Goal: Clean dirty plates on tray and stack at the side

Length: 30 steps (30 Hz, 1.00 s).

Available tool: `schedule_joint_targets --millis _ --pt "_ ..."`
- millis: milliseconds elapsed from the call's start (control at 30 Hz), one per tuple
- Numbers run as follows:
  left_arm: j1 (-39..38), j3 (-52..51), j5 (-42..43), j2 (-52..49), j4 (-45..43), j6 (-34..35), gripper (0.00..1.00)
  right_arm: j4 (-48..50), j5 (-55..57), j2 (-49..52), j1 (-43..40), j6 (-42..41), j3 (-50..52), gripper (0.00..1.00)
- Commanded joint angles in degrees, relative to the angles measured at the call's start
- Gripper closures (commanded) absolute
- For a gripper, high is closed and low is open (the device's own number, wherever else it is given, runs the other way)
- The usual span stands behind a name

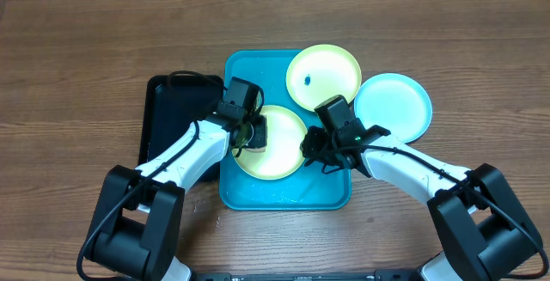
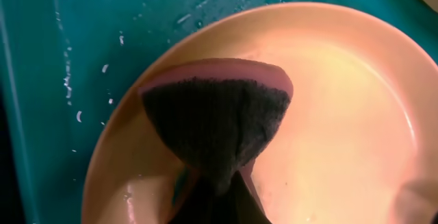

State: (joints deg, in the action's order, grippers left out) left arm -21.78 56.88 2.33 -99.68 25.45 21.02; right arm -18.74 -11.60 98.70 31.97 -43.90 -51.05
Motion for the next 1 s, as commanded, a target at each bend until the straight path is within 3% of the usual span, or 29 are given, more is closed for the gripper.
schedule_joint_targets --millis 0,267,567,967 --pt "0.20 3.50 -6.40 0.17 -0.61 -0.74 0.96 0.26 0.37 0.13 0.28 -0.02 0.09 0.69" --pt "0.22 12.22 -0.79 2.56 8.26 -1.75 0.96 0.31 0.39 0.13 0.28 -0.02 0.09 0.63" --pt "0.22 15.39 -1.29 3.37 15.08 -6.29 0.96 2.05 1.62 0.13 0.28 -0.61 0.09 0.62" --pt "0.22 12.90 -1.20 3.37 17.00 -7.34 0.96 4.81 4.02 3.45 1.31 -4.15 0.09 0.73"
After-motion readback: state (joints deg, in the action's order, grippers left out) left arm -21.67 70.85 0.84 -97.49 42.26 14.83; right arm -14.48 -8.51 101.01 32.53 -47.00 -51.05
